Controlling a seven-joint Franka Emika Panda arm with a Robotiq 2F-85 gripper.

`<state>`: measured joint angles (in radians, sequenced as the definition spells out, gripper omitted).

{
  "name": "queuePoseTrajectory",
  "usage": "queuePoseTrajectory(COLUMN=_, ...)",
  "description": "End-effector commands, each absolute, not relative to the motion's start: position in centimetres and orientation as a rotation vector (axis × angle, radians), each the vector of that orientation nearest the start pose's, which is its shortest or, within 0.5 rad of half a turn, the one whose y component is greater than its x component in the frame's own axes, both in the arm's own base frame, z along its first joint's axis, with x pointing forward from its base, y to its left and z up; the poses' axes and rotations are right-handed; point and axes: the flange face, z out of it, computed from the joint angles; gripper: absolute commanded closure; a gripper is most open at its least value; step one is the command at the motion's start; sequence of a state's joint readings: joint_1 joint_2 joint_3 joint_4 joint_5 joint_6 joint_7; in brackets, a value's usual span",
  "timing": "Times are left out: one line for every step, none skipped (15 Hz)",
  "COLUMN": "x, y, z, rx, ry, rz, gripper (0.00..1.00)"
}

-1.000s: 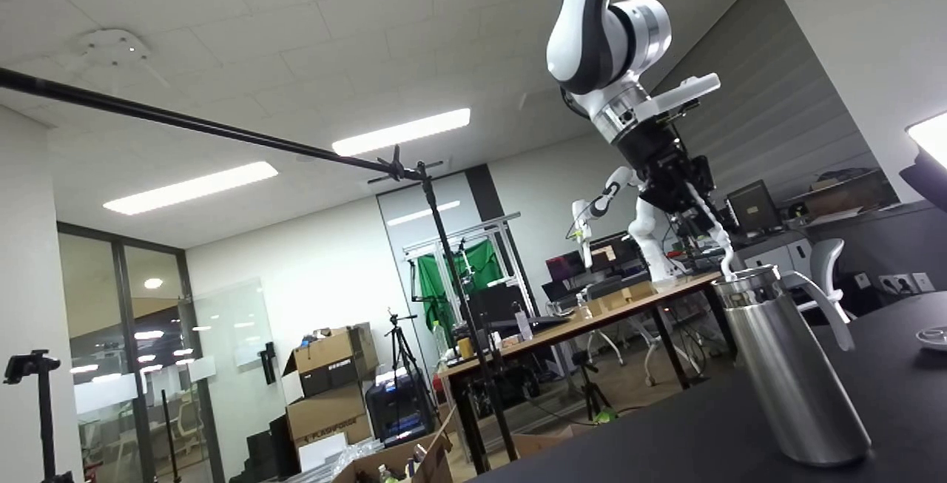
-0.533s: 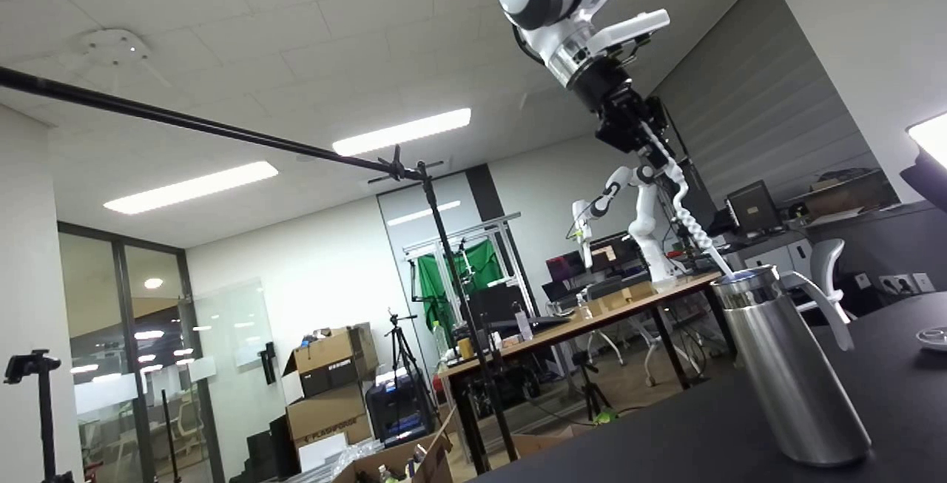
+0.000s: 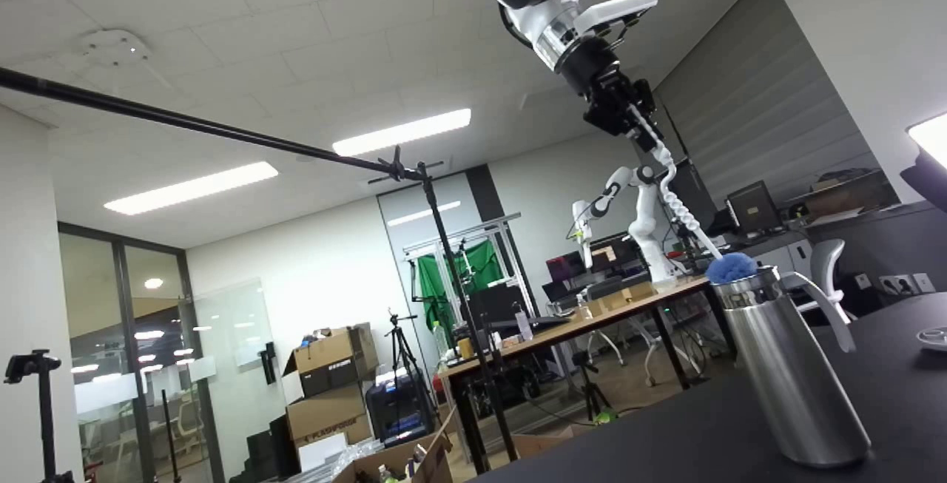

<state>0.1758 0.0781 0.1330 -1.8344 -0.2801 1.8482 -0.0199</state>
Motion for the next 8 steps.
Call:
queuePoseTrajectory(x=55.95, y=15.01, z=48.61, rx=-3.346, ry=-0.677, rz=0.057, gripper=0.96)
queuePoseTrajectory(x=55.98, y=14.91, z=48.57, rx=-3.346, ry=-0.673, rz=0.059, gripper=0.96)
queuePoseTrajectory(x=56.02, y=14.8, z=48.49, rx=-3.345, ry=-0.671, rz=0.061, gripper=0.96)
queuePoseTrajectory(x=56.08, y=14.71, z=48.41, rx=-3.346, ry=-0.666, rz=0.065, gripper=0.96)
queuePoseTrajectory(x=56.13, y=14.61, z=48.37, rx=-3.349, ry=-0.65, rz=0.07, gripper=0.59)
queuePoseTrajectory(x=56.13, y=14.49, z=48.33, rx=-3.349, ry=-0.658, rz=0.071, gripper=0.57)
queuePoseTrajectory(x=56.15, y=14.39, z=48.32, rx=-3.349, ry=-0.653, rz=0.07, gripper=0.51)
queuePoseTrajectory(x=56.14, y=14.33, z=48.38, rx=-3.349, ry=-0.649, rz=0.071, gripper=0.45)
